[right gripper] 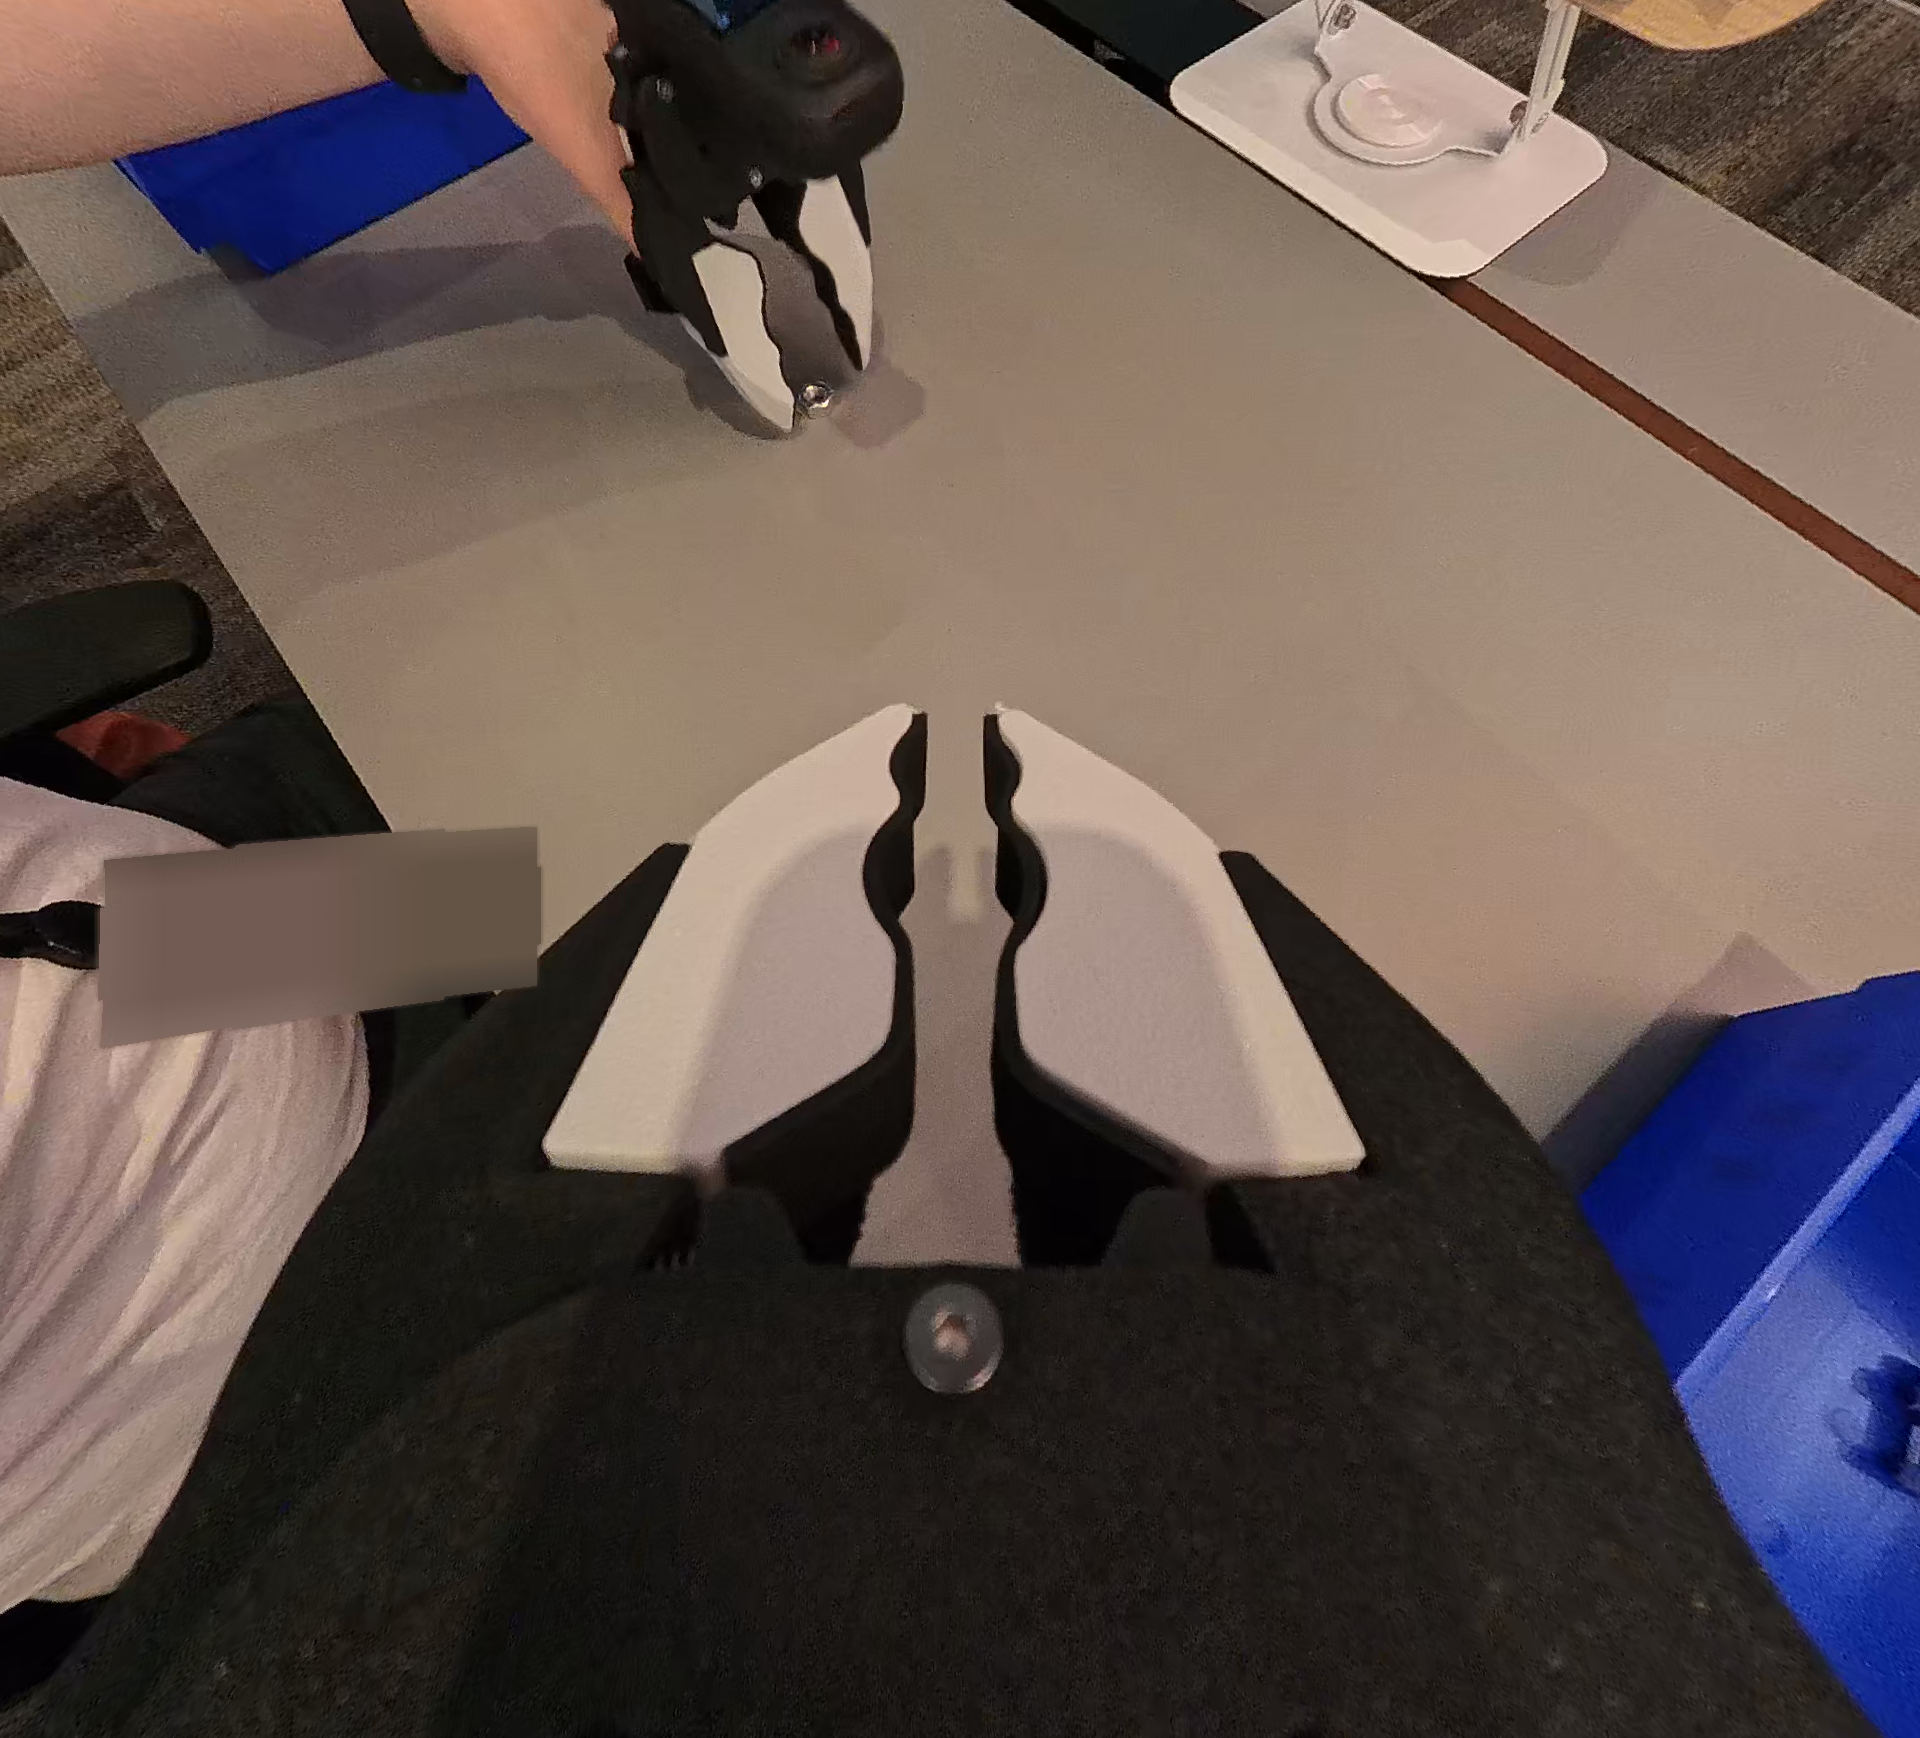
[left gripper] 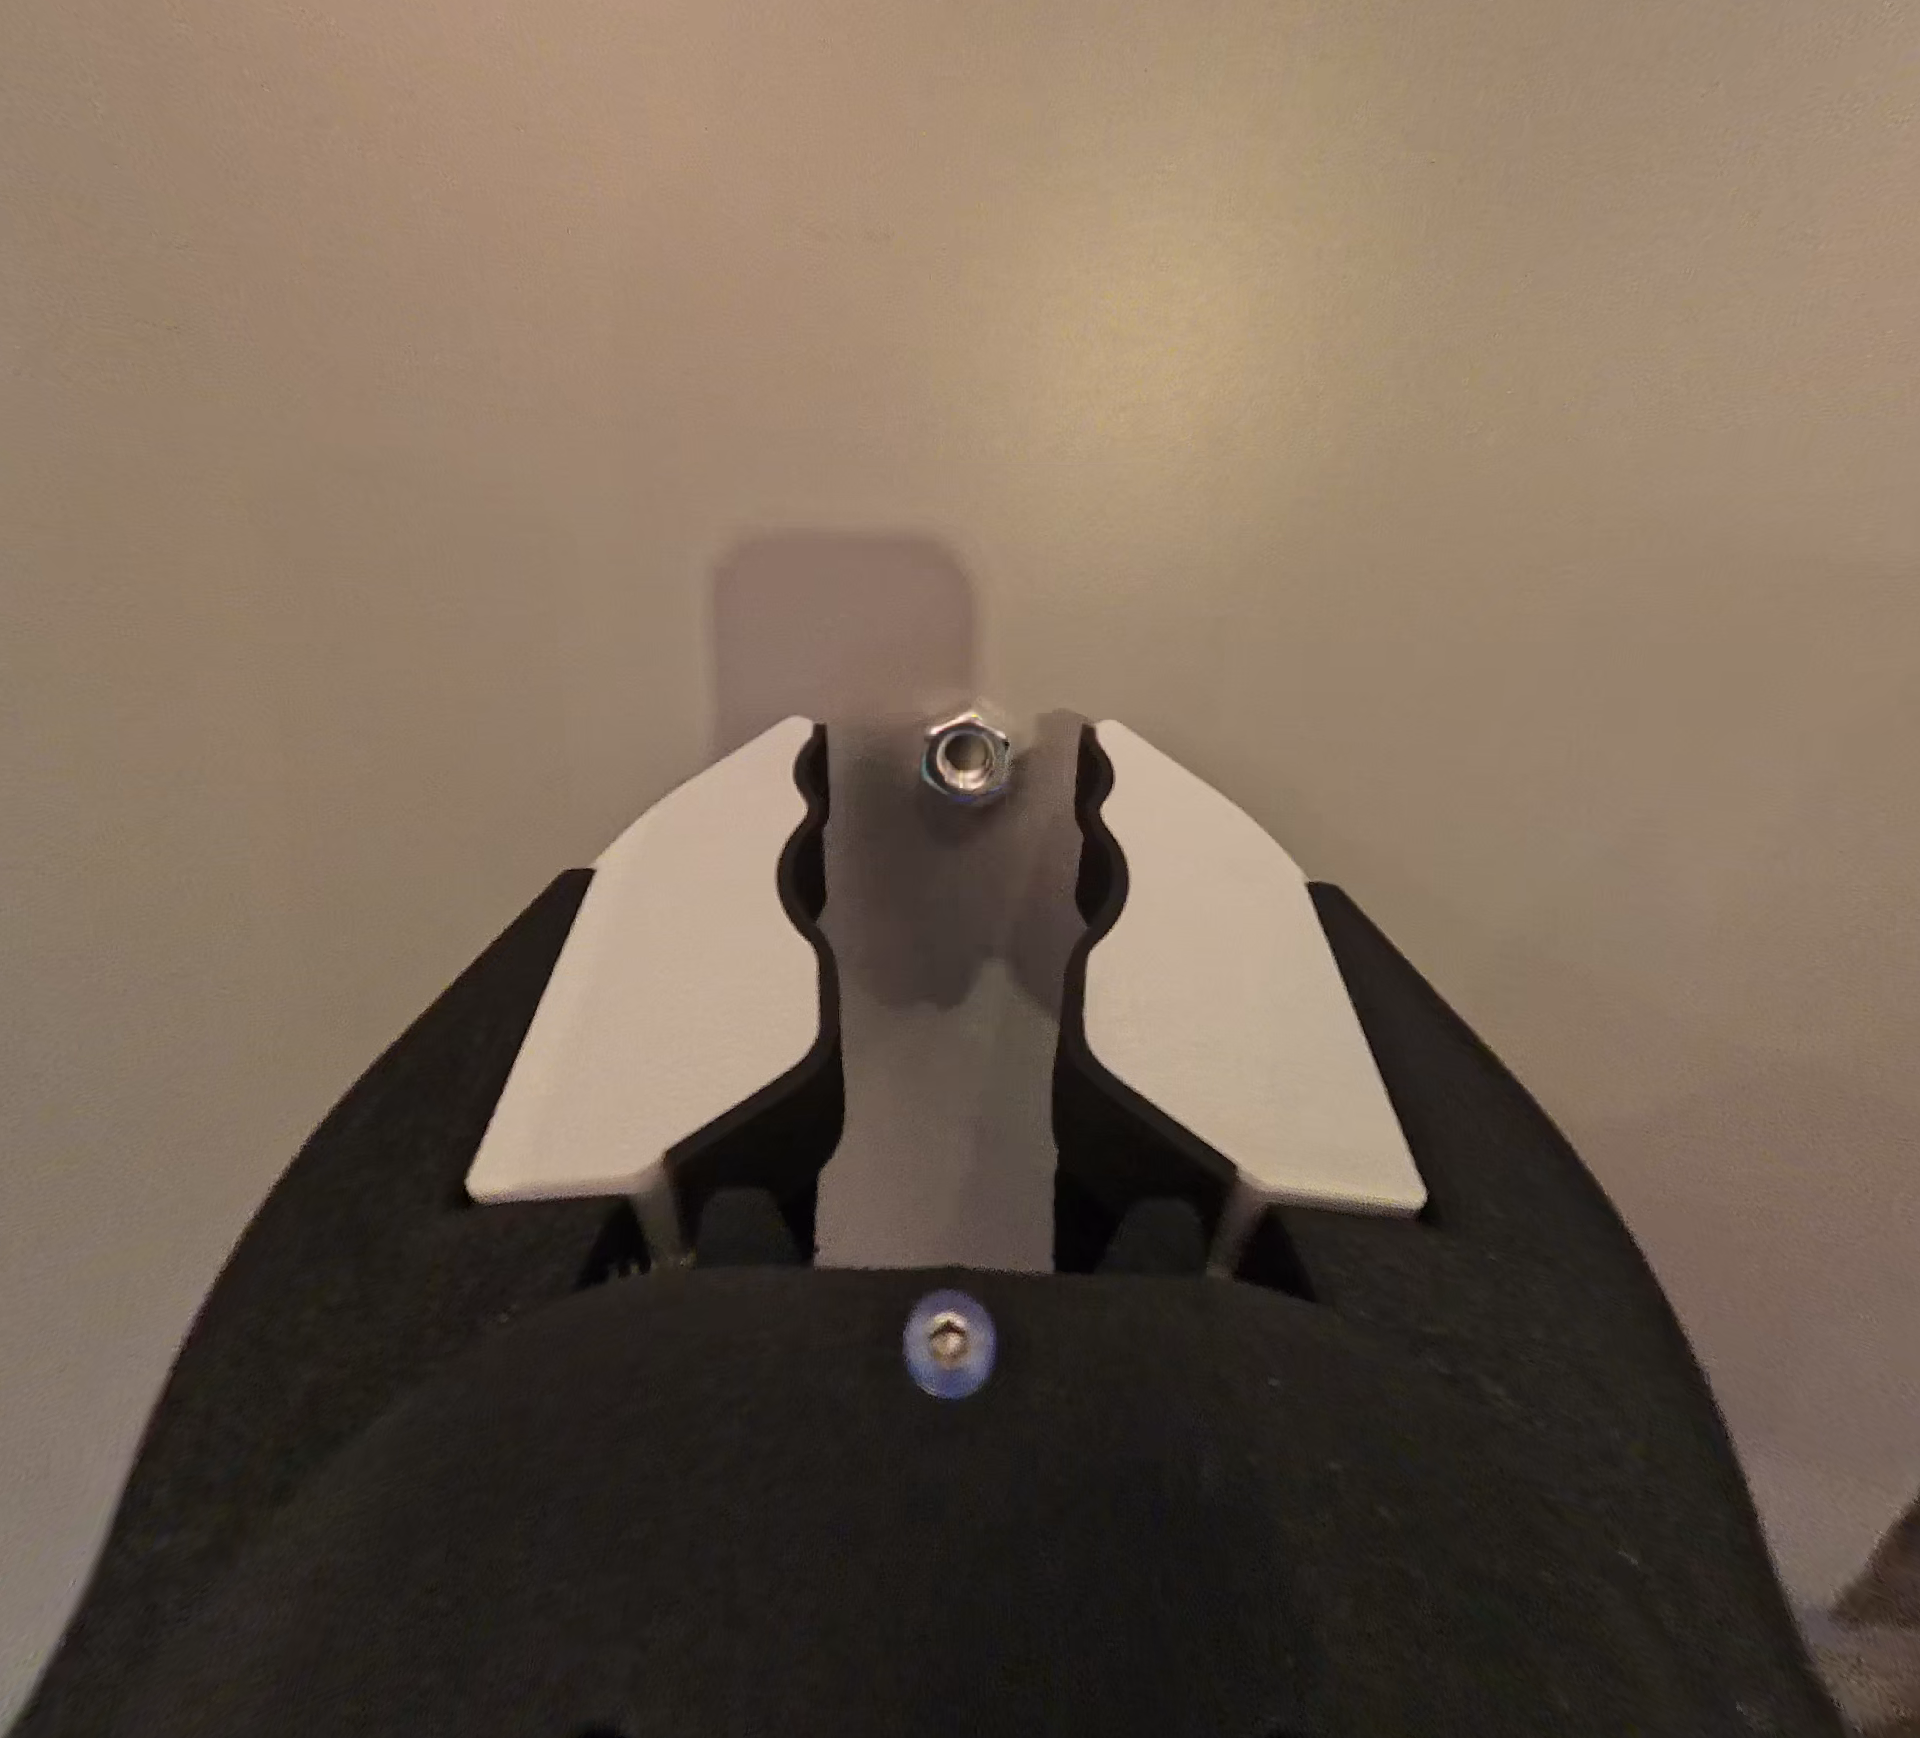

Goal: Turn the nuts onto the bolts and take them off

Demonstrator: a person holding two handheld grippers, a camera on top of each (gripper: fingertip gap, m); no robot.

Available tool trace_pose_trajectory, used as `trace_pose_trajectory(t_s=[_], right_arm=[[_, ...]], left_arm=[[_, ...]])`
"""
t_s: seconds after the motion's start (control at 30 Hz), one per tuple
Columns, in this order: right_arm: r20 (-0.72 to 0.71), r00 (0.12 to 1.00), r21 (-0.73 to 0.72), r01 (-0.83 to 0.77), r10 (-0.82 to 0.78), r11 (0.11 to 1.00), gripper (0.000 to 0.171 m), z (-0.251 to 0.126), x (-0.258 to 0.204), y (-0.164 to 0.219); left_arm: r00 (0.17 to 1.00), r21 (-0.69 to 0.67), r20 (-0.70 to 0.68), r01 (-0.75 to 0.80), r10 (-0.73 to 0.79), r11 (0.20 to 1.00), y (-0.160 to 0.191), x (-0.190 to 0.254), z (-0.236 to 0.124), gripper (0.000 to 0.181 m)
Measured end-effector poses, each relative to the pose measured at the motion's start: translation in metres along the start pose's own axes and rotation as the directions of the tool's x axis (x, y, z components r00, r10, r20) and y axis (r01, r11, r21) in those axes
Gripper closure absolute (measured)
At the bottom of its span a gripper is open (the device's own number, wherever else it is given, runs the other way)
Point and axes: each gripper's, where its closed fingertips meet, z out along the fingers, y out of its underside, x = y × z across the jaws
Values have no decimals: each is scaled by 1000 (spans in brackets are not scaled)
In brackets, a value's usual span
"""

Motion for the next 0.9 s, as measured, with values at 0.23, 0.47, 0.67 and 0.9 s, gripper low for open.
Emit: trace_pose_trajectory(t_s=[0.23, 0.47, 0.67, 0.9], right_arm=[[-9, 1000, -17, 26, -26, 1000, 161, -12, -7, 8], [-37, 998, 9, 50, -50, 999, 162, -10, -7, 5], [-5, 999, -6, 39, -39, 999, 162, 14, -5, -5], [-4, 999, -49, 53, -53, 997, 162, 22, -5, -6]], left_arm=[[973, 181, 216, 45, -84, 983, 42, -30, -167, 140], [875, -91, 415, 311, -248, 946, 249, -64, -225, 146], [825, -84, 239, 543, -512, 836, 323, -65, -150, 147], [820, -75, 153, 567, -552, 820, 328, -66, -115, 152]])
